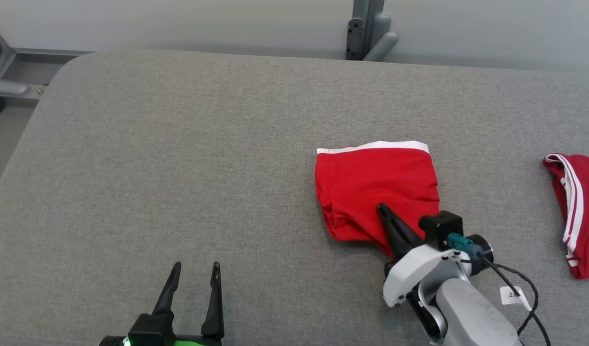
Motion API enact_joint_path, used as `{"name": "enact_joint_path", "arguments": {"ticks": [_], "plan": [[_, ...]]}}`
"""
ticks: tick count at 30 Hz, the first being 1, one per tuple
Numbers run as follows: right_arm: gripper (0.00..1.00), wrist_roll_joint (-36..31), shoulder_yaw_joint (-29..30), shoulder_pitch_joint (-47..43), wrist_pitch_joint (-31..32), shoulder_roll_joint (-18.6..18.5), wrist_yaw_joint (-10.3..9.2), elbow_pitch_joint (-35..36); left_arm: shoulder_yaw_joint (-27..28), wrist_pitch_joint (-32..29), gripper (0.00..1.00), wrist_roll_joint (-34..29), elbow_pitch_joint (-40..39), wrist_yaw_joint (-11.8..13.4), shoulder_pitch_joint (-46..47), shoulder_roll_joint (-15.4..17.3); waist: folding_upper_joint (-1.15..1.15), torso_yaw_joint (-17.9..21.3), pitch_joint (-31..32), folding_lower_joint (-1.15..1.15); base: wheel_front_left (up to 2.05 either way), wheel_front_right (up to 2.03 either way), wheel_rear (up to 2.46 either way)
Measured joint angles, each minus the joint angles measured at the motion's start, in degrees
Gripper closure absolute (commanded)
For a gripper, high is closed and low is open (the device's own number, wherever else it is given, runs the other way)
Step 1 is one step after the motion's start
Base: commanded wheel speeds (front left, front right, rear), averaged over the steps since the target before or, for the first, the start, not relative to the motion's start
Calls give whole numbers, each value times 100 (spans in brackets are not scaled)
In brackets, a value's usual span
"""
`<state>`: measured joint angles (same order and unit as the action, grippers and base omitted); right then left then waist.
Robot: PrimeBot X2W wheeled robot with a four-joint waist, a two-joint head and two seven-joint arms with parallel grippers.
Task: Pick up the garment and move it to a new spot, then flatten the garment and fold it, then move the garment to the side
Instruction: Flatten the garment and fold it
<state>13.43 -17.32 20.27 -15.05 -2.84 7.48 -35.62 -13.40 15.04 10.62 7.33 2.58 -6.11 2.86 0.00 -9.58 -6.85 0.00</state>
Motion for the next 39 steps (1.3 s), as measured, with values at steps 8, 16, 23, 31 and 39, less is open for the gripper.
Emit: {"name": "enact_joint_path", "arguments": {"ticks": [8,16,23,31,39], "plan": [[100,456,-845,190,0,7,1,-376,5,0,0,3,30,-5,49,0,0,-167,-64,0,0,0,0],[100,969,-1688,354,0,7,1,-813,-4,0,0,20,48,-4,54,0,0,-215,-12,0,0,0,0],[100,1174,-2037,403,0,8,1,-775,25,0,0,35,49,33,-8,0,0,-163,93,0,0,0,0],[89,1023,-1733,92,0,9,1,-42,80,0,0,64,23,147,-174,0,0,-19,341,0,0,0,0],[0,241,-693,-476,0,-27,1,1023,141,1,0,134,-144,304,-357,0,0,208,561,0,0,0,0]]}}
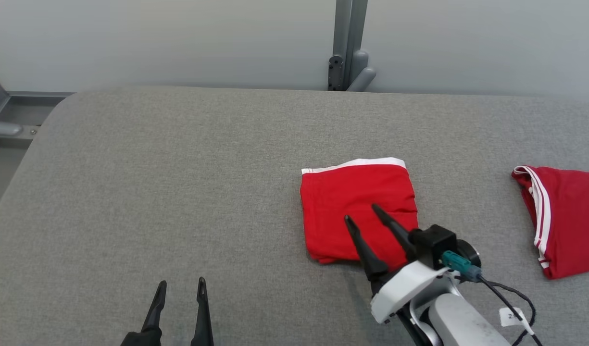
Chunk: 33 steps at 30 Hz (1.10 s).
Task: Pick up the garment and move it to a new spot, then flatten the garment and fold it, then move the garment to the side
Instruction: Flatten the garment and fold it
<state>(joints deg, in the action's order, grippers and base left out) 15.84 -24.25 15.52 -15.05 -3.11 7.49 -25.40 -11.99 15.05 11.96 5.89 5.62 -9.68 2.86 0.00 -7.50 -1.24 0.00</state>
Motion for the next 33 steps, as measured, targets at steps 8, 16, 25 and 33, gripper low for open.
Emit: {"name": "enact_joint_path", "arguments": {"ticks": [8,16,25,33], "plan": [[0,-414,1229,-704,0,-4,0,1155,114,0,0,-49,-112,21,-93,0,0,210,106,0,0,0,0],[0,-637,2109,-1131,0,12,-1,1514,296,0,0,-97,-232,19,-158,0,0,305,147,0,0,0,0],[0,-861,2614,-1843,0,22,0,1983,503,-1,0,-200,-216,-110,-289,0,0,363,213,0,0,0,0],[0,-916,2993,-2156,0,-18,0,2023,603,-1,0,-259,-180,-218,-291,0,0,399,263,0,0,0,0]]}}
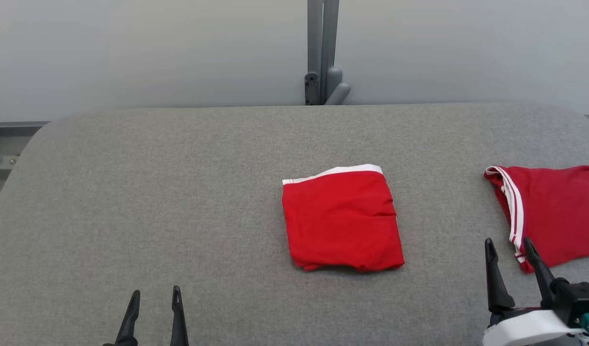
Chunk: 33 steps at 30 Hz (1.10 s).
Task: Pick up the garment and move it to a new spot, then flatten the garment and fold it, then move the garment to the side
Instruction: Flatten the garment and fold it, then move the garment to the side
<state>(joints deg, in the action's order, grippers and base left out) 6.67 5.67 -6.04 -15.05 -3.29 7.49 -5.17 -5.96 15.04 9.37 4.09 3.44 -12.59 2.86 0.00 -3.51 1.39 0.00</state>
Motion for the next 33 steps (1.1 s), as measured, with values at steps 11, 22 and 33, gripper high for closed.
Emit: {"name": "enact_joint_path", "arguments": {"ticks": [11,22,33], "plan": [[0,37,168,-73,0,1,0,-344,-108,0,0,23,1,12,3,-1,0,64,73,0,0,0,0],[0,243,62,-45,0,8,0,-519,-134,1,0,42,11,19,3,0,0,68,55,0,0,0,0],[0,1325,-844,779,1946,-378,0,-444,-144,0,0,42,46,19,1,0,0,80,2,0,0,0,0]]}}
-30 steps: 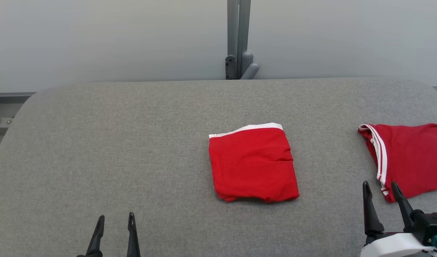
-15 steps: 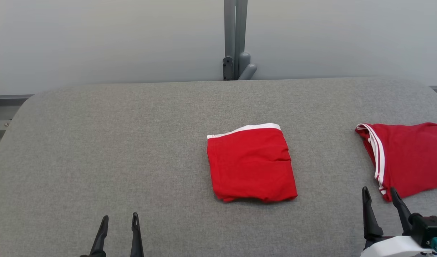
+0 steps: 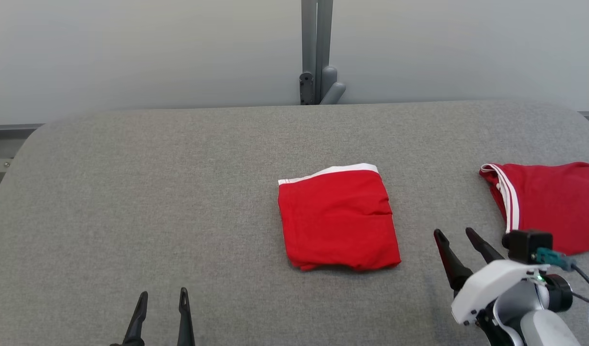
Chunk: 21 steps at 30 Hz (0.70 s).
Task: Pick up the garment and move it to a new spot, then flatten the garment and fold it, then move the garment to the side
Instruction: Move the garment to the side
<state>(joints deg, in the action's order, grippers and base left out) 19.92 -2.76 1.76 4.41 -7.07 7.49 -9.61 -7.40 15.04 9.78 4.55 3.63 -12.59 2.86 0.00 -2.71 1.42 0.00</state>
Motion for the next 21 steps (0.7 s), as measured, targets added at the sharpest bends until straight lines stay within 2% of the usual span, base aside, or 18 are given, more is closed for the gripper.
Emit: {"name": "enact_joint_path", "arguments": {"ticks": [4,8,18,21], "plan": [[0,51,-108,481,995,-5,0,-46,-56,0,0,26,27,0,10,-1,0,-7,-64,0,0,0,0],[0,29,-151,1007,1628,152,0,-537,-127,1,0,58,81,-4,33,0,0,-41,-124,0,0,0,0],[0,-114,34,2187,1869,396,-1,-2036,-159,0,0,34,123,-97,278,-1,0,-207,-345,0,0,0,0],[0,-83,193,2780,1831,415,-1,-2917,-163,0,0,13,180,-166,419,-1,0,-301,-548,0,0,0,0]]}}
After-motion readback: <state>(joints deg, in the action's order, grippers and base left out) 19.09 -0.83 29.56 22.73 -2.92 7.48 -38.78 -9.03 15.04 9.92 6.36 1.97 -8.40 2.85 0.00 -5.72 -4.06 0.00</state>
